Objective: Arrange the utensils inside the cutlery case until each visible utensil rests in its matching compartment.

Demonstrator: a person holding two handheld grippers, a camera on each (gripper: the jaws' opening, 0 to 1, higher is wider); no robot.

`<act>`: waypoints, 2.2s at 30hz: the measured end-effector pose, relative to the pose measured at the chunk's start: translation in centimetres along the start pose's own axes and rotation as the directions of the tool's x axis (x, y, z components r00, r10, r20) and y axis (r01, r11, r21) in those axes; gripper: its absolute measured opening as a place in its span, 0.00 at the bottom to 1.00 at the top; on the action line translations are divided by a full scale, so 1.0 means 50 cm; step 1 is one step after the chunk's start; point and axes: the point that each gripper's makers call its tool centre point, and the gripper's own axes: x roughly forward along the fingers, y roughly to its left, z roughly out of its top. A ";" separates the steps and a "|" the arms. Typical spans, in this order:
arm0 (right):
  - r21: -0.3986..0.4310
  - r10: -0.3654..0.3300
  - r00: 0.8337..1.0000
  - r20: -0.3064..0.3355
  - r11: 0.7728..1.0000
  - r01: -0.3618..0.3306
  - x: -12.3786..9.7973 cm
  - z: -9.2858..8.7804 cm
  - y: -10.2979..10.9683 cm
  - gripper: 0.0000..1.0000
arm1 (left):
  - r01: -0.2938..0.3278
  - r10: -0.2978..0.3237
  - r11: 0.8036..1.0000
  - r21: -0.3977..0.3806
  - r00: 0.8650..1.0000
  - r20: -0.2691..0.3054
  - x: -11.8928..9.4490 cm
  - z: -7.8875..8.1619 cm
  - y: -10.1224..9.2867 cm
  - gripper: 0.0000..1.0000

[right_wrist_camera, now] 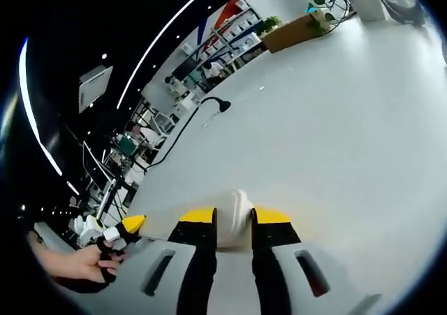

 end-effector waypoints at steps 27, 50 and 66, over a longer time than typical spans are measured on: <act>0.021 -0.029 0.998 0.058 0.999 0.028 -0.008 -0.046 0.040 0.10 | -0.071 0.071 0.997 0.004 0.997 -0.006 -0.057 0.012 0.041 0.17; -0.200 0.030 0.998 -0.061 0.979 -0.042 -0.115 -0.038 0.124 0.55 | -0.033 0.037 0.999 0.032 0.992 -0.124 -0.183 0.033 -0.014 0.54; -0.628 0.225 0.974 -0.038 0.752 -0.198 -0.406 -0.002 0.284 0.45 | 0.185 -0.088 0.780 0.598 0.978 -0.188 -0.438 0.070 -0.218 0.67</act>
